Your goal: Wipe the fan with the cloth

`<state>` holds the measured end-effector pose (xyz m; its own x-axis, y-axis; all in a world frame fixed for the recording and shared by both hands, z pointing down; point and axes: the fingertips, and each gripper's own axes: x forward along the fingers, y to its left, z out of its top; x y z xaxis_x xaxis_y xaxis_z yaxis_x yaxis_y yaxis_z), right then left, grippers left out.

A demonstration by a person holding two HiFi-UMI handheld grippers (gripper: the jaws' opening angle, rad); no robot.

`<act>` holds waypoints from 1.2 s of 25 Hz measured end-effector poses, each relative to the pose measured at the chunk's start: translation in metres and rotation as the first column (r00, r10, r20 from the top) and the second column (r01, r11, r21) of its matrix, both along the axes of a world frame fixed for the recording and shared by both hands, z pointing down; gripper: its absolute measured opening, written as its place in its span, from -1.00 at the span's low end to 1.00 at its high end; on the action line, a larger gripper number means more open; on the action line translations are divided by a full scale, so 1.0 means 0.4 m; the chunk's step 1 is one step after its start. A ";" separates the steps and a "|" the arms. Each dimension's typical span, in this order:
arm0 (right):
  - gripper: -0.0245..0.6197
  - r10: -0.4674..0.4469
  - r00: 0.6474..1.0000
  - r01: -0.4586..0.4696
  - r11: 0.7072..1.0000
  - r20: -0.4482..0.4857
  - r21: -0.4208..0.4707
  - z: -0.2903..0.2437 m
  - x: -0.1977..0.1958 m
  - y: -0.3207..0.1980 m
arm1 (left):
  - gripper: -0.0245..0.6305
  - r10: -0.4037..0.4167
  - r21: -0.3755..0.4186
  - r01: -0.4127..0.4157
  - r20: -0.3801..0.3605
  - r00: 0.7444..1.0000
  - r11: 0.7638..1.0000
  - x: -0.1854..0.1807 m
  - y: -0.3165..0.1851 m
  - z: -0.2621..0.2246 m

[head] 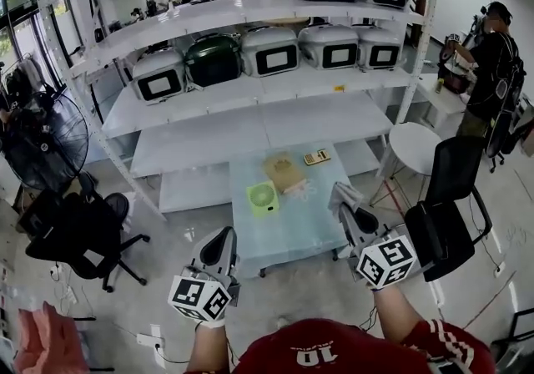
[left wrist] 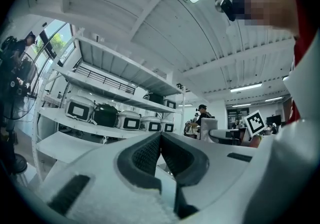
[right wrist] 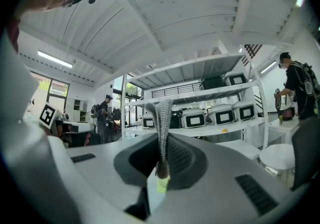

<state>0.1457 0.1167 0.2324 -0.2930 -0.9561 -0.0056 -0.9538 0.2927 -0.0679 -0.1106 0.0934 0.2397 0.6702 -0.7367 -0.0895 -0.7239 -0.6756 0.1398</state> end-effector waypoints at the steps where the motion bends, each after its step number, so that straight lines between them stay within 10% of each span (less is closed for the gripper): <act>1: -0.86 0.008 1.000 -0.008 1.000 -0.007 -0.001 0.003 -0.009 -0.014 | -0.92 0.007 -0.001 -0.007 0.001 1.000 1.000 -0.008 -0.018 0.003; 30: -0.86 -0.111 0.993 0.116 0.985 0.048 -0.129 0.186 0.007 -0.491 | -0.92 0.007 -0.102 -0.004 0.034 0.999 0.995 0.126 -0.420 0.133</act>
<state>0.1485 -0.0795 0.3067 -0.4019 -0.9098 0.1037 -0.9105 0.3850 -0.1509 -0.0601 -0.0747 0.2927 0.6755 -0.7373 0.0084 -0.7259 -0.6629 0.1834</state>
